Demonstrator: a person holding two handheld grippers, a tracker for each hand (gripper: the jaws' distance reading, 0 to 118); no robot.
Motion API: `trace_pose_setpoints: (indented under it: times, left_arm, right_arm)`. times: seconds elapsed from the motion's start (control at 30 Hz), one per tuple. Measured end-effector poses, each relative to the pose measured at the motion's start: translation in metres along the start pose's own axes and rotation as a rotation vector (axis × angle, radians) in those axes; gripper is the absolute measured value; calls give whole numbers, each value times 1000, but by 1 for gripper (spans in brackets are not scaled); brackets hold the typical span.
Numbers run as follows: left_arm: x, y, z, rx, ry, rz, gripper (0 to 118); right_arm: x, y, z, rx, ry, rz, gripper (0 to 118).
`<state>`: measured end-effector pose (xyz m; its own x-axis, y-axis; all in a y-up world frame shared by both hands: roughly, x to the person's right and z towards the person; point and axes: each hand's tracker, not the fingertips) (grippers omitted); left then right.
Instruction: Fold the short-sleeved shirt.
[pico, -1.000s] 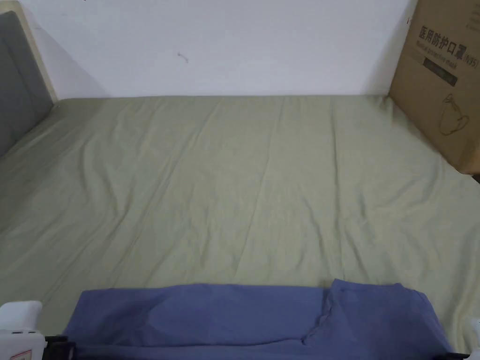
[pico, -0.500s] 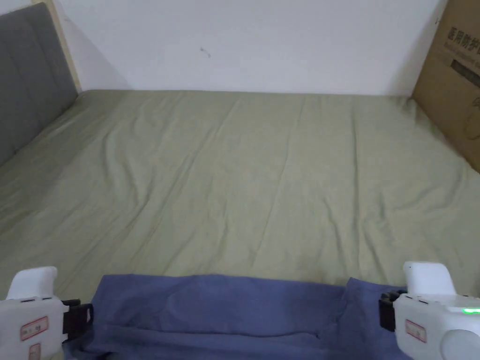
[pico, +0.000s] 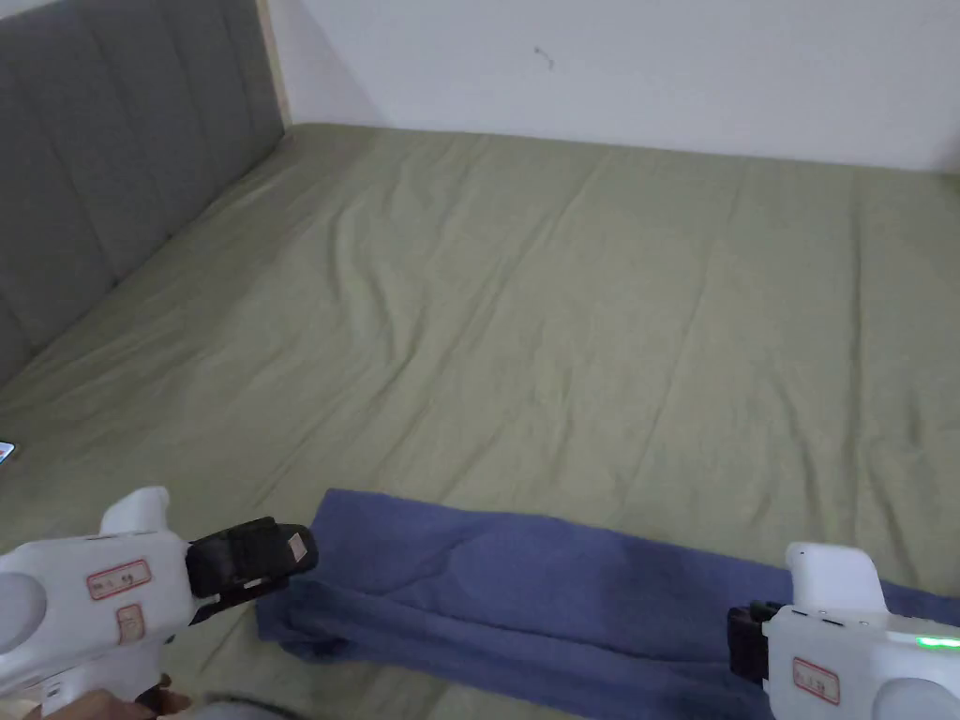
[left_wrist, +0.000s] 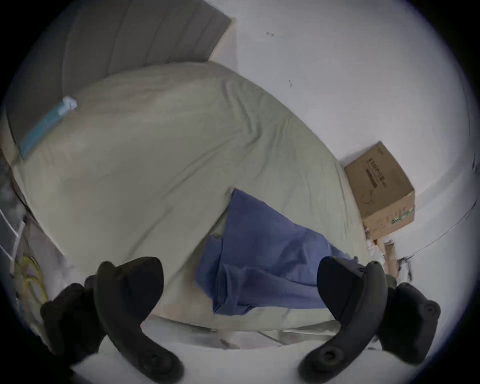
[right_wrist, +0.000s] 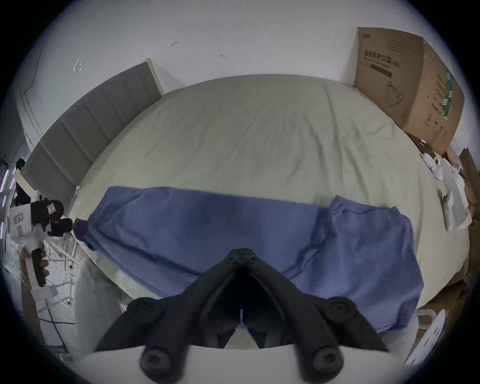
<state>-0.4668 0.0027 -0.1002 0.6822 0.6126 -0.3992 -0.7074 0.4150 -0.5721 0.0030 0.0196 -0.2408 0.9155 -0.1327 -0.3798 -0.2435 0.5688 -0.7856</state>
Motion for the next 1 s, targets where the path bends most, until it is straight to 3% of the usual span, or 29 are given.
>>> trace_pose_setpoints:
  times: [0.17,0.3,0.33,0.37,0.43,0.53,0.73,0.87,1.0]
  left_arm:
    - [-24,-9,-51,-131,-35,156,118]
    - [-23,-3,-49,-90,-80,235,118]
    - [-25,-2,-48,-82,-87,232,111]
    - [-24,-2,-48,-79,-75,224,86]
    - [-18,-2,-50,-62,85,158,3]
    - [-31,-5,-52,-89,-12,270,4]
    - [4,7,-35,-53,9,171,4]
    - [65,17,-23,-12,0,16,4]
    - [155,13,-20,14,-45,-248,4]
  right_arm:
    - [1,-5,-1,-35,-10,-1,0]
    - [4,-9,1,-53,-17,-13,0]
    - [4,-9,1,-56,-20,-18,0]
    - [4,-9,1,-57,-21,-21,0]
    - [5,-11,-2,-62,-19,-29,0]
    - [5,-12,-2,-73,-12,-34,0]
    - [18,-13,4,-64,10,-78,0]
    - [29,-13,9,-49,15,-112,0]
    - [43,-15,16,-27,-6,-131,0]
